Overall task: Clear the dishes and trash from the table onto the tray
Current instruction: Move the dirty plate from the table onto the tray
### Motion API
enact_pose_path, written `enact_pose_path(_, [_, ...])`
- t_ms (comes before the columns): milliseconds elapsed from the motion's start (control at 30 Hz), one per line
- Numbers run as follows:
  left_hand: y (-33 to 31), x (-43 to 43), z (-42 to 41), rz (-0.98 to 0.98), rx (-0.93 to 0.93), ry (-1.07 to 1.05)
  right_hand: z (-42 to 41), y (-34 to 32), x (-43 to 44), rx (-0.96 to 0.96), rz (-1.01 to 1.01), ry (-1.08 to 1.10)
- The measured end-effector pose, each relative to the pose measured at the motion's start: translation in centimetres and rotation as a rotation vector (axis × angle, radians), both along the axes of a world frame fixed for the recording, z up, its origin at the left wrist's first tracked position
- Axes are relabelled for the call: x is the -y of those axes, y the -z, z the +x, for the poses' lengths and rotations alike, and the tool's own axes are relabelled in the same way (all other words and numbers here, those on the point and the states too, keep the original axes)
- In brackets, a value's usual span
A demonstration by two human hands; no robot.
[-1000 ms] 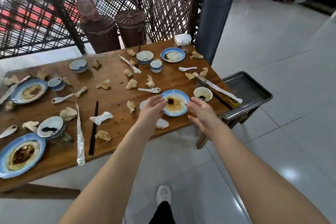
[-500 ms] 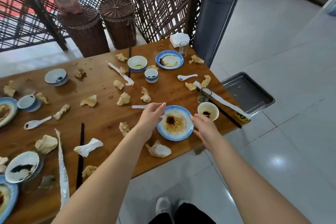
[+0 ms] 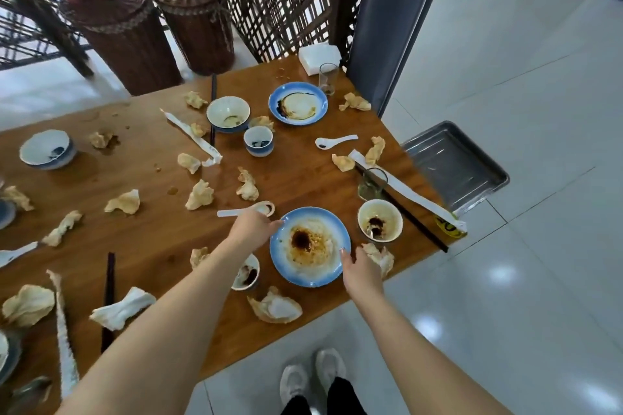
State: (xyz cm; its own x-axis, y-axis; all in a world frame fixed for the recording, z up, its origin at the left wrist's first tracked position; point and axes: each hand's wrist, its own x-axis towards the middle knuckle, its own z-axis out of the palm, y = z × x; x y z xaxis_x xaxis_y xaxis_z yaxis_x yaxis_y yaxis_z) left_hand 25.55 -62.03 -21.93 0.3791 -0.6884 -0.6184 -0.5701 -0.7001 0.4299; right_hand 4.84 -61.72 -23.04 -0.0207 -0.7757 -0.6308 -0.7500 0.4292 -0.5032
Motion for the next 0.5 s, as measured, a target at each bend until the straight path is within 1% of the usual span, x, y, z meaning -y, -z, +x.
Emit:
enact_pose_path(100, [0.8, 0.3, 0.2, 0.052, 0.045, 0.072, 0.1, 1.0, 0.2, -0.019, -0.028, -0.002])
enact_pose_path(267, [2.1, 0.5, 0.5, 0.072, 0.042, 0.105, 1.0, 2.5, -0.4, -0.005, -0.071, 0.048])
enact_pose_path(400, [2.9, 0.9, 0.6, 0.072, 0.018, 0.081, 1.4, 2.0, -0.4, 0.014, -0.067, 0.084])
enact_pose_path(500, [3.5, 1.1, 0.6, 0.065, -0.017, 0.027, 1.1, 2.4, -0.3, 0.067, -0.058, 0.157])
